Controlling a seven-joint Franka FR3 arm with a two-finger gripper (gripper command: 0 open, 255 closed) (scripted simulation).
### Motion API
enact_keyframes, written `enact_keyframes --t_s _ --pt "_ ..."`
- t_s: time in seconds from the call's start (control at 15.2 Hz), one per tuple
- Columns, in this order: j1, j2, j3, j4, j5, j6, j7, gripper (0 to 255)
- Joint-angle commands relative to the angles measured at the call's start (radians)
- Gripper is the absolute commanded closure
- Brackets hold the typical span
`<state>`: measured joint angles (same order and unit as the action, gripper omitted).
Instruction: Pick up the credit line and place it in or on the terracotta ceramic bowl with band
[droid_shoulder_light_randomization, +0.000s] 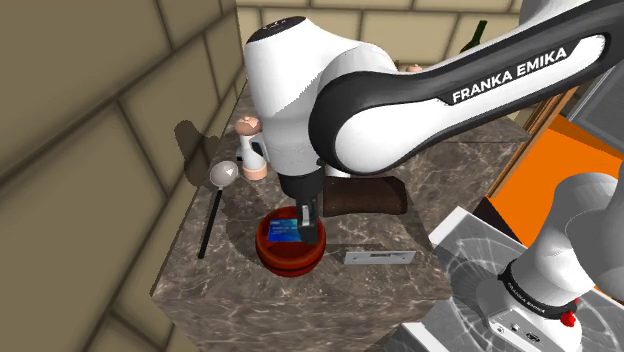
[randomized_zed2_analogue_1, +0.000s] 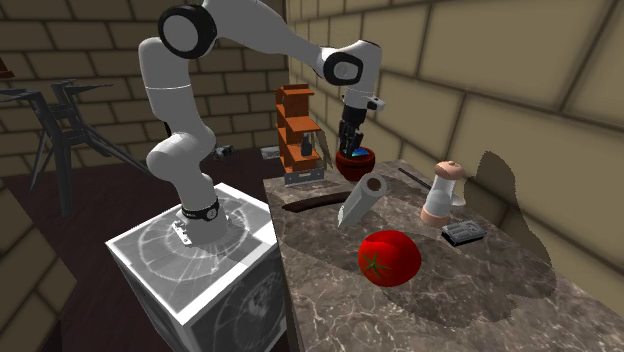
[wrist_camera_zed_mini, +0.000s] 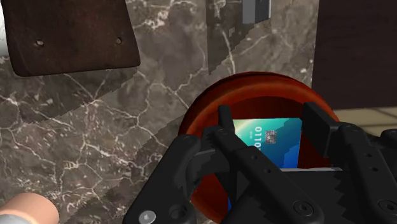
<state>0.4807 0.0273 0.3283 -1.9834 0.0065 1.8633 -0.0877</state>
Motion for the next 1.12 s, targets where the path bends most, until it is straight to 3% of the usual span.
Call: enact_keyframes --t_s 0.0,0.33,0.4,0.73,1.06 --pt "0.001 0.004 0.001 -0.003 0.0 0.005 0.001 255" --pt "0.001 0.004 0.001 -0.003 0.0 0.005 0.001 255" --pt "0.001 0.004 0.001 -0.002 0.0 0.005 0.002 0" --pt "0.001 0.004 0.001 -0.003 0.0 0.005 0.001 0" --pt "0.0 0.0 0.0 0.121 0.0 -0.122 0.001 0"
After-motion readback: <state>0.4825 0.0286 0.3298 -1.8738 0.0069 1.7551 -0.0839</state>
